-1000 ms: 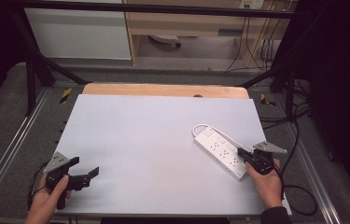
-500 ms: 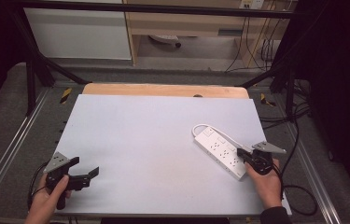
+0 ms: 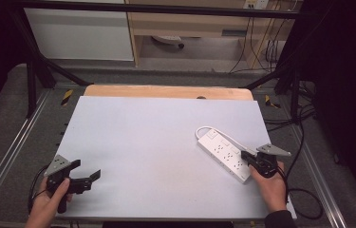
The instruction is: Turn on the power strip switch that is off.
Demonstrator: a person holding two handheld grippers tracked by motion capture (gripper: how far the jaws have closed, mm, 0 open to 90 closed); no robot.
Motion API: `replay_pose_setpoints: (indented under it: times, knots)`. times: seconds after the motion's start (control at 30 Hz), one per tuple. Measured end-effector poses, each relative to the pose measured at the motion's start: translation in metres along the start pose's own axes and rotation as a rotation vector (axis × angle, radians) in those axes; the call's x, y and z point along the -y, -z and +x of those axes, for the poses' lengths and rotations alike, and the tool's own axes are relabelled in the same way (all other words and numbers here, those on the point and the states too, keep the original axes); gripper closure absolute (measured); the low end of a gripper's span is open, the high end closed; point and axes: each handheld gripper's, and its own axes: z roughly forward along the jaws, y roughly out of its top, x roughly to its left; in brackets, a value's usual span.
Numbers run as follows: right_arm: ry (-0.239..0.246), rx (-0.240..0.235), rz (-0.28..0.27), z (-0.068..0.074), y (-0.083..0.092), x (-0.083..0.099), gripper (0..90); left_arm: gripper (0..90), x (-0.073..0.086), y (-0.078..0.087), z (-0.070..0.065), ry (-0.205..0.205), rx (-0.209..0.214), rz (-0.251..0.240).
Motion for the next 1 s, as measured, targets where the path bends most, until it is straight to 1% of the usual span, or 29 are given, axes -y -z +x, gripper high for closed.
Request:
replay_pose_setpoints:
  times: [0.5,0.73,1.0]
  knots:
    - [-0.005,-0.004,-0.001,-0.0003,0.0,-0.0007,90.0,6.5,-0.0002,0.0005,0.0003,0.001,-0.002,-0.001]
    - [0.001,-0.015,-0.029,0.0028,0.0026,-0.0036,89.5,6.5,-0.0001,0.0004,0.0002,0.001,-0.003,-0.001]
    - [-0.005,-0.039,-0.062,0.0072,0.0079,-0.0082,86.7,6.5,0.0,0.0007,0.0006,0.003,-0.004,-0.002]
